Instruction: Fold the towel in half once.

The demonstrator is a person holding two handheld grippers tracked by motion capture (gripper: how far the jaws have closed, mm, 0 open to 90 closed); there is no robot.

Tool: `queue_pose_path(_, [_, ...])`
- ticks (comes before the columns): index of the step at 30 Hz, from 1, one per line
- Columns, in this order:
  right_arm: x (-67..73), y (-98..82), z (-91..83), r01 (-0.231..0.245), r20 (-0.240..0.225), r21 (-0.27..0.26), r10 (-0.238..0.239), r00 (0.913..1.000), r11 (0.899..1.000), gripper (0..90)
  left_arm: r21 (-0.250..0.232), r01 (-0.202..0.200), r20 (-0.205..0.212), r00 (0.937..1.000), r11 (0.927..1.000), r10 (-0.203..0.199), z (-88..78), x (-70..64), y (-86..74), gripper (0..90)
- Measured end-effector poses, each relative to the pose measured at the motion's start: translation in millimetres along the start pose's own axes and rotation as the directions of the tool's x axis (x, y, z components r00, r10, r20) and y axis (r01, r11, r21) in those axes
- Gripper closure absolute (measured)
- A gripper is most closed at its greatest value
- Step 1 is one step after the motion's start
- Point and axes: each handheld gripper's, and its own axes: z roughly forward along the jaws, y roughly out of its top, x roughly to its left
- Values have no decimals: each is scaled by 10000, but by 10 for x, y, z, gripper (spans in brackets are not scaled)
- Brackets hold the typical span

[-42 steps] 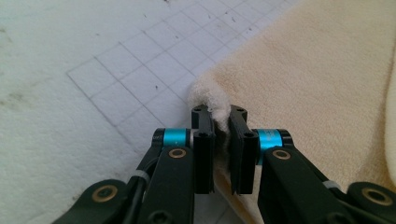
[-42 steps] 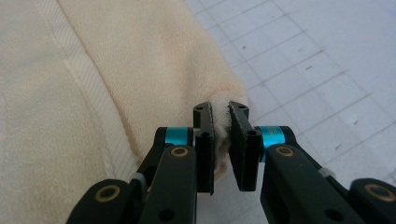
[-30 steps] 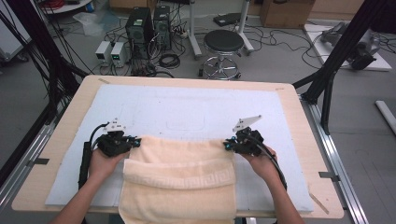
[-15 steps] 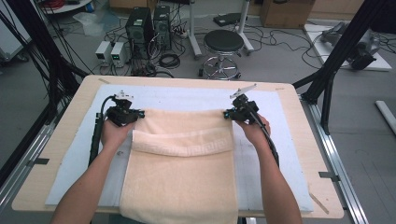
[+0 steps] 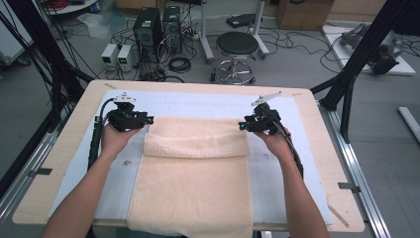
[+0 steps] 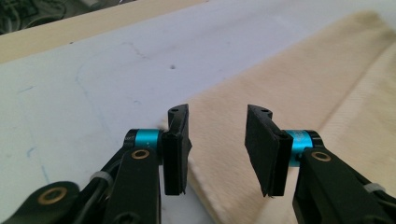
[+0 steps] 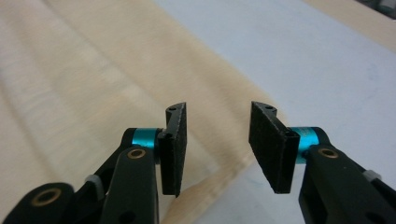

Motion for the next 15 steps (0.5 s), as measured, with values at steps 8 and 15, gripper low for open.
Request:
queue_pose_path(8, [255, -190, 55, 590, -344, 400, -576, 9977, 9975, 548, 380, -441, 1349, 9901, 9983, 386, -63, -214, -250, 515])
queue_pose_path(15, [248, -379, 150, 117, -801, 767, -55, 9968, 9970, 717, 1602, -575, 2118, 9770, 9854, 226, 99, -258, -442, 688])
